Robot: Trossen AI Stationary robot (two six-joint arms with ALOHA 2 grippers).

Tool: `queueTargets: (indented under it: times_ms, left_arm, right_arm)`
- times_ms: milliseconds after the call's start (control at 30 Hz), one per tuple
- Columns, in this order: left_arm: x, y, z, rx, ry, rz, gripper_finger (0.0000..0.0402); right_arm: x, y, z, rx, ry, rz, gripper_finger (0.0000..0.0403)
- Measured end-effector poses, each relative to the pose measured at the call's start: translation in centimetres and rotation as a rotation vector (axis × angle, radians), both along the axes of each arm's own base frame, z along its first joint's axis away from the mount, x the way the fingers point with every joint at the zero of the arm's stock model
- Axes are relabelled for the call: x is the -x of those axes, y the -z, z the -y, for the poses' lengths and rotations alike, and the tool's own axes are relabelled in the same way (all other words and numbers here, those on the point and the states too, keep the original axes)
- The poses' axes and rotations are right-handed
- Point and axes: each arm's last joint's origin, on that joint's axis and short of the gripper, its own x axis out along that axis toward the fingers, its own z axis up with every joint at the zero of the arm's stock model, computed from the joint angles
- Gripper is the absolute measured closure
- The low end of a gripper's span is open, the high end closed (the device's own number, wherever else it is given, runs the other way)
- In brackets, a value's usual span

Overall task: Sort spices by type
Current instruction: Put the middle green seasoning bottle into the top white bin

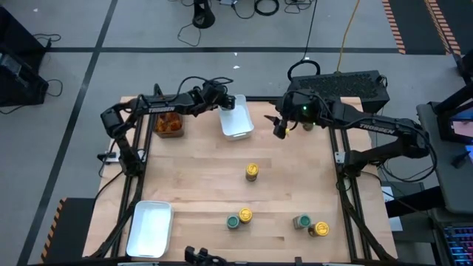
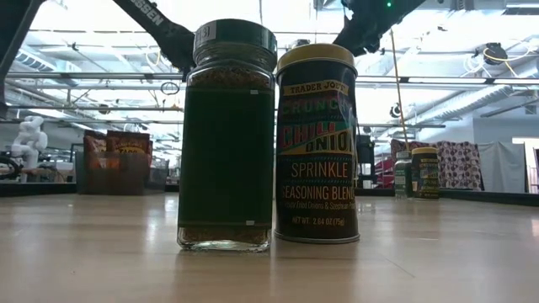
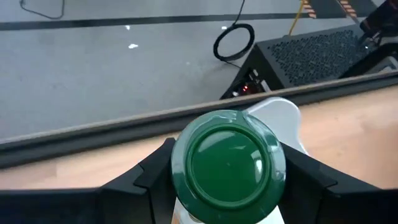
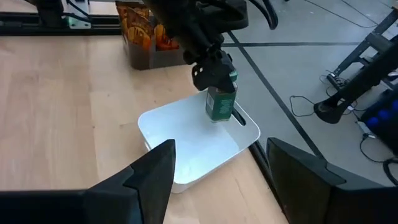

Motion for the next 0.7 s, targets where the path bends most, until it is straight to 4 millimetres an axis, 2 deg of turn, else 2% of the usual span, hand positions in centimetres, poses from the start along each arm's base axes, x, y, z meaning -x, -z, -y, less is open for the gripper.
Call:
queueTargets:
  times_ms: [133,300,500,700]
  left_arm:
    - [0.2,1.1,-0.9,0.04,0.021,-0.012,0.0191]
    - [-0.6,3.0,-1.6,0.072,0.052,0.007,0.0191]
    - [-2.4,3.2,-2.7,0.06,0.097,0.022,0.0191]
    - [-3.7,2.5,-3.6,0.047,0.14,-0.025,0.0191]
  right_arm:
    - [0.1,-0.1,0.5,-0.017,-0.03,0.012,0.0167]
    - [0.2,-0.1,0.7,-0.015,-0.048,0.022,0.0167]
    - [0.2,-0.1,0.8,-0.02,-0.042,0.02,0.0167]
    - [0.2,-0.1,0.8,-0.051,-0.023,0.035,0.0167]
